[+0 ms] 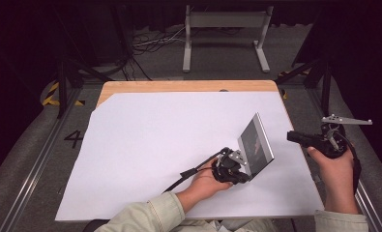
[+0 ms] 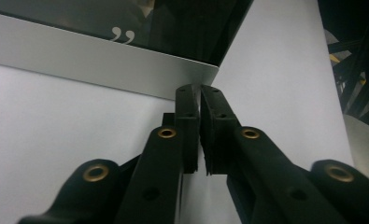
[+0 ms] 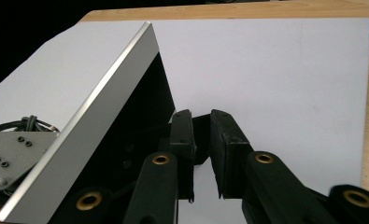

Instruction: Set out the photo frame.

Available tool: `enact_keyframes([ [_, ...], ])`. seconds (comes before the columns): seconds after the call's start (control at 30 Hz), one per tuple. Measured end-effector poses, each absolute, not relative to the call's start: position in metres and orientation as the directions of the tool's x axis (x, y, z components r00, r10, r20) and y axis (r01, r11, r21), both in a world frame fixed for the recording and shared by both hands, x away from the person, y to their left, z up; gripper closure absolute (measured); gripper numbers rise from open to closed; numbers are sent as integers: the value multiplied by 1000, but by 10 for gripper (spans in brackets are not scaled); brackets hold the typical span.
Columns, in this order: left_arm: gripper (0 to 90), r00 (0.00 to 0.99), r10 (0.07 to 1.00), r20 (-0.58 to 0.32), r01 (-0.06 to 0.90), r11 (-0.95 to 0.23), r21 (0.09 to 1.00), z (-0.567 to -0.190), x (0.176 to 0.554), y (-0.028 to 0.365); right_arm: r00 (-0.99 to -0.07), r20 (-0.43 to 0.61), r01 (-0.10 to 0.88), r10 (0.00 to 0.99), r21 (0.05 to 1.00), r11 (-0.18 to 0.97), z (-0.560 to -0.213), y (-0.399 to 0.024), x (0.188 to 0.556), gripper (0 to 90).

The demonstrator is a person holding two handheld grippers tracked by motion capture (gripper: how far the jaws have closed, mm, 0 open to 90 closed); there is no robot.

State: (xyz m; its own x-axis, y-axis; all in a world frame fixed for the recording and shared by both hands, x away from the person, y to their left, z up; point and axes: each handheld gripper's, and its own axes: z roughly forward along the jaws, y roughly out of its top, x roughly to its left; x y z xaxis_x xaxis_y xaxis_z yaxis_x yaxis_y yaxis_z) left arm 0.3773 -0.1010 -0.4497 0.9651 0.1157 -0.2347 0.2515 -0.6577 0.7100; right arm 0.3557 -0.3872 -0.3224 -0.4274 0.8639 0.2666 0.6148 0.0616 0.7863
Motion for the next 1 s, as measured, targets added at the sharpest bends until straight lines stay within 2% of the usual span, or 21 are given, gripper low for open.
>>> enact_keyframes([
  [0.2,778,968,142,-208,248,-676,694,-443,378,-88,-430,279,621,858,781,58,-317,-385,354,733],
  [0.47,753,966,233,-114,246,-678,693,-429,384,-40,-437,274,622,857,780,68,-305,-372,356,682],
  [0.7,734,945,304,-123,298,-636,712,-417,392,-6,-447,268,633,853,769,90,-295,-356,361,631],
  [1.0,724,918,383,-105,335,-605,722,-411,396,32,-452,258,651,854,750,118,-285,-345,371,619],
])
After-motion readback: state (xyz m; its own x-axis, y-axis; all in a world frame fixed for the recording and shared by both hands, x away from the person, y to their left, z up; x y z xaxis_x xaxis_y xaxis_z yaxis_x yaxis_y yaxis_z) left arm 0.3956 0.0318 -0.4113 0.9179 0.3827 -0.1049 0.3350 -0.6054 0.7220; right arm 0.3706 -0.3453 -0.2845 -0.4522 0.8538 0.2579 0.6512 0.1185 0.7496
